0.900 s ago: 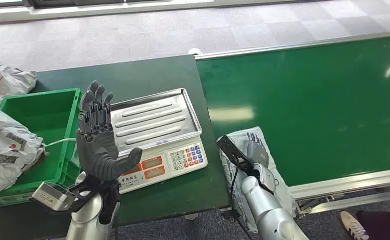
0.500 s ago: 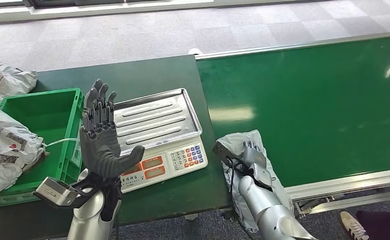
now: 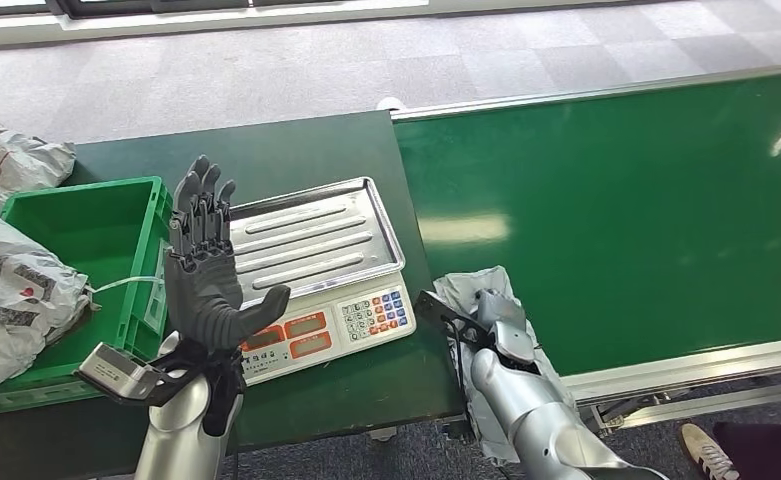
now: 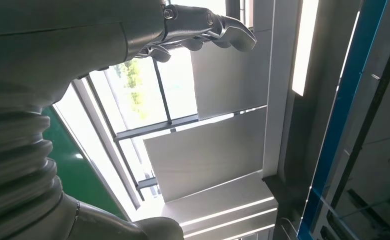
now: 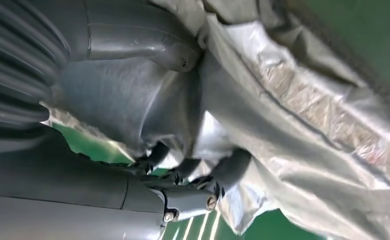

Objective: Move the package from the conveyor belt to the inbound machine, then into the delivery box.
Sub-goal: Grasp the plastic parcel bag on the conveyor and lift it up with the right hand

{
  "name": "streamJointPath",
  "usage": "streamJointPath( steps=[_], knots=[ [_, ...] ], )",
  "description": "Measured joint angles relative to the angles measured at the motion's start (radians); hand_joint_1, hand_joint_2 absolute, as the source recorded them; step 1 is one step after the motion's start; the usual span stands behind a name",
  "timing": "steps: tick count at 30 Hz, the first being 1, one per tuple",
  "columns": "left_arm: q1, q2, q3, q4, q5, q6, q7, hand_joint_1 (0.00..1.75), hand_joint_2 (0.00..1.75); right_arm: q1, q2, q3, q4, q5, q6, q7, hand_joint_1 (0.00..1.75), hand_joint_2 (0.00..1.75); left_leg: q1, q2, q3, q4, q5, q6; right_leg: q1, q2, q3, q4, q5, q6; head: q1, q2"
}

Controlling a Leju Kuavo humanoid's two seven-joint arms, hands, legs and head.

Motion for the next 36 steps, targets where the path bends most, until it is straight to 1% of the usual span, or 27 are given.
streamJointPath(
  steps=[10,16,18,19,22,23,25,27,28,31,34,36],
  knots=[
    [0.001,-0.001,0.013,0.000,0.000,-0.009,0.000,0.00,1.75,-0.011,-0.006,0.017,0.004,-0.001,-0.009,0.000,1.75,1.75,0.000,0.000,0.000,0.000,0.000,0.000,0.000,0.000,0.000,0.000,0.000,0.000,0.000,0.000],
    [0.002,-0.001,0.023,-0.001,-0.004,-0.010,-0.001,0.00,1.75,-0.010,-0.007,0.019,0.007,-0.017,-0.026,-0.027,1.75,1.75,0.000,0.000,0.000,0.000,0.000,0.000,0.000,0.000,0.000,0.000,0.000,0.000,0.000,0.000],
    [0.003,-0.001,0.025,-0.002,-0.009,-0.010,-0.001,0.00,1.75,-0.010,-0.007,0.019,0.007,-0.038,-0.047,-0.070,1.75,1.75,0.000,0.000,0.000,0.000,0.000,0.000,0.000,0.000,0.000,0.000,0.000,0.000,0.000,0.000],
    [0.004,-0.001,0.026,-0.004,-0.012,-0.010,-0.001,0.00,1.75,-0.009,-0.008,0.019,0.007,-0.054,-0.064,-0.107,1.75,1.75,0.000,0.000,0.000,0.000,0.000,0.000,0.000,0.000,0.000,0.000,0.000,0.000,0.000,0.000],
    [0.007,-0.001,0.033,-0.018,-0.016,-0.005,-0.002,0.00,1.75,-0.003,-0.003,0.020,-0.007,-0.116,-0.157,-0.256,1.75,1.75,0.000,0.001,-0.001,0.000,0.000,0.000,0.000,0.001,-0.001,0.000,0.000,0.000,0.000,0.000],
    [0.009,-0.001,0.036,-0.024,-0.016,-0.001,-0.002,0.00,1.75,0.000,0.001,0.021,-0.022,-0.135,-0.194,-0.293,1.75,1.75,0.000,0.001,-0.001,0.000,0.000,0.000,0.000,0.001,-0.001,0.000,0.000,0.000,0.000,0.000],
    [0.014,0.000,0.042,-0.037,-0.015,0.009,-0.002,0.00,1.75,0.015,0.013,0.032,-0.090,-0.172,-0.277,-0.331,1.75,1.75,0.000,0.001,-0.001,0.000,0.000,0.000,0.000,0.001,-0.002,0.000,0.000,0.000,0.000,0.000],
    [0.022,0.001,0.046,-0.051,-0.013,0.021,-0.002,0.00,1.75,0.046,0.023,0.057,-0.214,-0.205,-0.348,-0.330,1.75,1.75,0.000,0.000,-0.001,0.000,0.000,0.000,0.000,0.000,-0.002,0.000,0.000,0.000,0.000,0.000],
    [0.027,0.001,0.047,-0.058,-0.012,0.025,-0.002,0.00,1.75,0.064,0.026,0.075,-0.285,-0.215,-0.365,-0.320,1.75,1.75,0.000,0.000,-0.002,0.000,0.000,0.000,0.000,0.000,-0.002,0.000,0.000,0.000,0.000,0.000],
    [0.036,0.003,0.047,-0.071,-0.011,0.030,-0.002,0.00,1.75,0.106,0.028,0.127,-0.453,-0.228,-0.366,-0.294,1.75,1.75,0.000,0.000,-0.002,0.000,0.000,-0.001,0.000,0.001,-0.002,0.000,0.000,0.000,0.000,0.000],
    [0.038,0.003,0.047,-0.078,-0.009,0.031,-0.002,0.00,1.75,0.135,0.028,0.161,-0.545,-0.237,-0.368,-0.289,1.75,1.75,0.000,0.000,-0.002,0.000,0.000,0.000,0.000,0.000,-0.002,0.000,0.000,0.000,0.000,0.000],
    [0.038,0.003,0.047,-0.080,-0.008,0.032,-0.002,0.00,1.75,0.148,0.028,0.174,-0.583,-0.243,-0.397,-0.292,1.75,1.75,0.000,-0.001,-0.002,0.000,0.000,0.000,0.000,0.000,-0.002,0.000,0.000,0.000,0.000,0.000]
  ],
)
